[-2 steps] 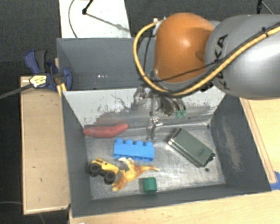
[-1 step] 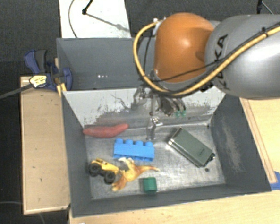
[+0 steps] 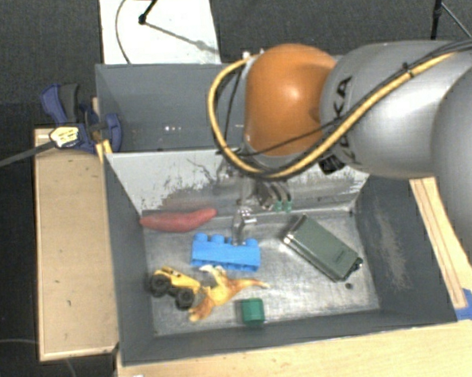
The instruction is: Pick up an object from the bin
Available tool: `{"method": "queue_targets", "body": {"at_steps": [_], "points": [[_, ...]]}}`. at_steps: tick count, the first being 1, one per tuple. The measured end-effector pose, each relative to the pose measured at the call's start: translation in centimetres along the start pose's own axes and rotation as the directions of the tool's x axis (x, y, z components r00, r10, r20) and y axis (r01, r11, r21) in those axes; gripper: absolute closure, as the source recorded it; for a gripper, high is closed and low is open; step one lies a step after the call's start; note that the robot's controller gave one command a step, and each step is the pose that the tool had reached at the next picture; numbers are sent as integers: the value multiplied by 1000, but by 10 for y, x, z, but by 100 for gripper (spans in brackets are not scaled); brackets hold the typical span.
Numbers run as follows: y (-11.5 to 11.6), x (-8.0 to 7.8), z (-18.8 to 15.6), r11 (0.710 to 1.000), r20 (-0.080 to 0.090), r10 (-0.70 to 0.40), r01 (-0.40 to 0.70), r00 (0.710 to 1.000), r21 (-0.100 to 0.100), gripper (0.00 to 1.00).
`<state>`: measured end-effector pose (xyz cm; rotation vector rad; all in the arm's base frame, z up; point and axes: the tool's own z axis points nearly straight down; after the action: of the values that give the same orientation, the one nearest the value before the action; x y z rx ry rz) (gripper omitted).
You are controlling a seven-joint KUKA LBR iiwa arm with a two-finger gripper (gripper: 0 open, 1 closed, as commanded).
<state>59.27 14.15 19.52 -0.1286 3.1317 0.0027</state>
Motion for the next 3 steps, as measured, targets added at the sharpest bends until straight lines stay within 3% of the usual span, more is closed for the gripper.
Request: {"method": "queue_targets", "body": {"at_steps": [1,2,3], "points": [[-16,18,42,960,-4,279,-279,960,1,0],[59,21,65,998,-4,58,-58,998,0,100],[59,21,65,998,-3,58,-58,998,0,0]]}}
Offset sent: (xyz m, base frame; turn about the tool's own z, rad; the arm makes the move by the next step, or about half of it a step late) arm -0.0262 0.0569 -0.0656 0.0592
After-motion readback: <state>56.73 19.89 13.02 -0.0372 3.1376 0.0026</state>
